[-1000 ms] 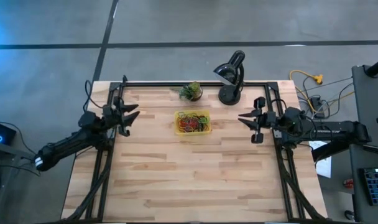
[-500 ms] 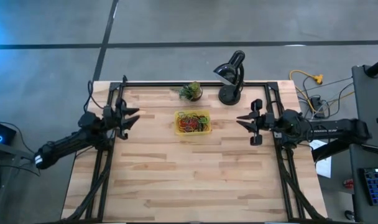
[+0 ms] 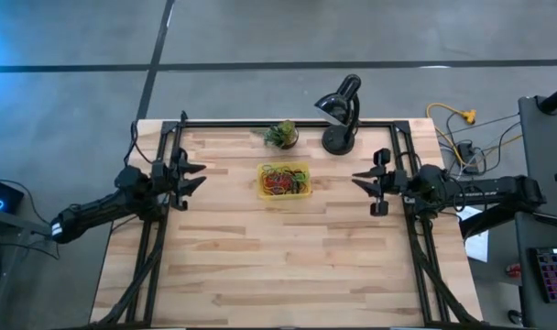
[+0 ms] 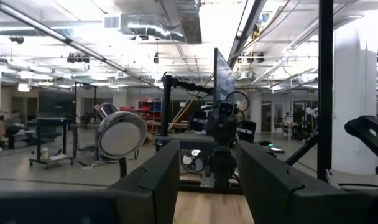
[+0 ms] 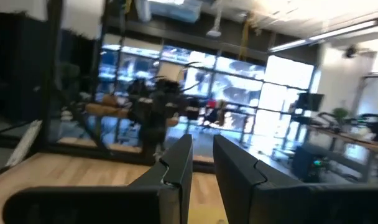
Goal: Pick and place rubber bands into bin
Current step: Return to Home Position
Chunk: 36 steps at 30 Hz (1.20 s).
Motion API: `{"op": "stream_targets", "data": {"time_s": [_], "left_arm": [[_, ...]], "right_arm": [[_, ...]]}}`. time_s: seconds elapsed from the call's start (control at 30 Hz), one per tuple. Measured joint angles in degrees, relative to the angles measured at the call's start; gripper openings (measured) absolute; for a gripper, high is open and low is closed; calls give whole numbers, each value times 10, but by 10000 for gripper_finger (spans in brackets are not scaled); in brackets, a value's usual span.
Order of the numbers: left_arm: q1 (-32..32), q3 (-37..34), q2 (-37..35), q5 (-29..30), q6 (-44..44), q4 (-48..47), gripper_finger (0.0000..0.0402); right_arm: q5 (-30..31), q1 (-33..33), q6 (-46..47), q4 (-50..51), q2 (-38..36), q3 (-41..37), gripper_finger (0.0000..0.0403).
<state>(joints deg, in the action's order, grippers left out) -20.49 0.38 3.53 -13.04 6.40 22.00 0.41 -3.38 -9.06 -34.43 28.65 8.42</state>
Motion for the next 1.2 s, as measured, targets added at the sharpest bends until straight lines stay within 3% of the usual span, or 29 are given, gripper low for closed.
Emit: {"op": "stream_targets", "data": {"time_s": [0.1,0.33,0.6,0.8,1.2], "left_arm": [[0,0,-10,-1,-8,-3,141],[0,0,-18,-1,-13,-17,141],[0,0,-19,-2,-13,-31,141],[0,-1,-19,-2,-14,-46,141],[0,-1,-17,-29,-53,-187,141]], "right_arm": [[25,0,0,0,-48,-16,59],[24,0,0,85,-164,-30,59],[23,1,0,115,-287,-72,59],[23,5,13,144,-283,-75,59],[10,5,37,267,-286,-79,59]]}}
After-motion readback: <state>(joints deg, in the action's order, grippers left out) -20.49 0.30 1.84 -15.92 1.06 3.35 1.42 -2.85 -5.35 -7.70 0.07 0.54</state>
